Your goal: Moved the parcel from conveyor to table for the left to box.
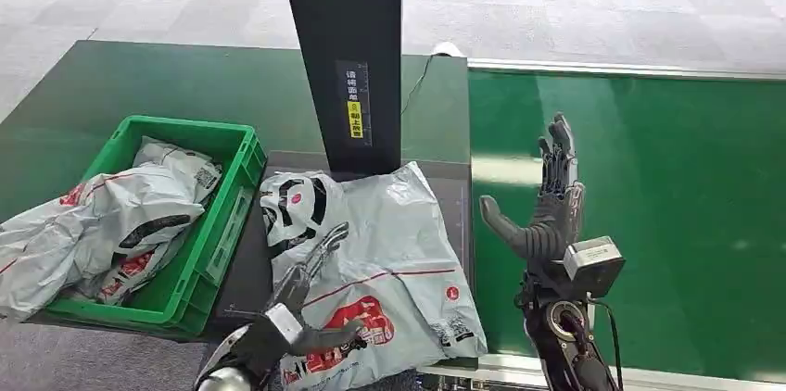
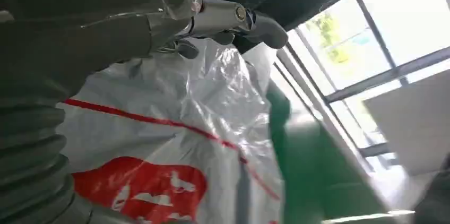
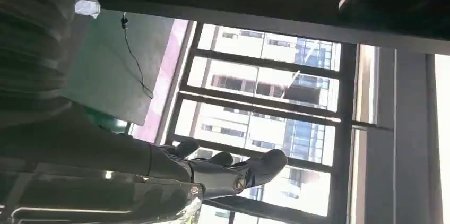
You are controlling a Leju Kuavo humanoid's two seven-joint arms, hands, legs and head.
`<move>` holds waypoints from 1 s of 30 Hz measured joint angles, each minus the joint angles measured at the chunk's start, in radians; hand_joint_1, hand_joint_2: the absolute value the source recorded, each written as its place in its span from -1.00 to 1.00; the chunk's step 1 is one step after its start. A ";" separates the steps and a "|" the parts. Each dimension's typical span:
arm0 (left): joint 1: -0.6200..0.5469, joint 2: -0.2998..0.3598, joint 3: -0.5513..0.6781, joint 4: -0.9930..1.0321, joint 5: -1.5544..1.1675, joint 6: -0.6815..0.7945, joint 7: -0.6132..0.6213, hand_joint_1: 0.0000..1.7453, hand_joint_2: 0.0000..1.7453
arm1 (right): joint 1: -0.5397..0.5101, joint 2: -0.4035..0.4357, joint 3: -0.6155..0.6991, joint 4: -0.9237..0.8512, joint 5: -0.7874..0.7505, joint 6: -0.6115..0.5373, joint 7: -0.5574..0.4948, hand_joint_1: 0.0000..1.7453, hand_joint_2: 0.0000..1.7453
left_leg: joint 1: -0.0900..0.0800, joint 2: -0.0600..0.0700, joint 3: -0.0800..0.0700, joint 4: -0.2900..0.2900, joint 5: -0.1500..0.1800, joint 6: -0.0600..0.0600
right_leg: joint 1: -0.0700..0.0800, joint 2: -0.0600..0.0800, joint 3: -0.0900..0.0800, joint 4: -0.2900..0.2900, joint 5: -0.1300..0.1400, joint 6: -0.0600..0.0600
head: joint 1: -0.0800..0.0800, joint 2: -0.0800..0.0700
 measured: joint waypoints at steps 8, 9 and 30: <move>-0.064 0.021 -0.125 0.112 -0.370 0.067 0.176 -1.00 1.00 | -0.009 0.001 0.002 0.002 0.037 0.007 0.015 -1.00 1.00 | 0.000 0.000 0.000 0.000 0.000 0.000 | 0.000 0.000 0.000 0.000 0.000 0.000 | 0.000 0.000; -0.065 0.021 -0.126 0.117 -0.370 0.063 0.178 -1.00 1.00 | -0.004 0.000 0.002 0.000 0.042 0.007 0.015 -1.00 1.00 | 0.000 0.000 0.000 0.000 0.000 0.000 | 0.000 0.000 0.000 0.000 0.000 0.000 | 0.000 0.000; -0.104 -0.026 -0.107 0.211 -0.489 0.037 0.379 0.58 1.00 | 0.017 0.009 0.002 -0.011 0.082 0.005 0.032 -1.00 1.00 | 0.000 0.000 0.008 -0.001 0.001 0.001 | 0.000 0.000 0.010 0.000 0.001 0.000 | 0.000 0.000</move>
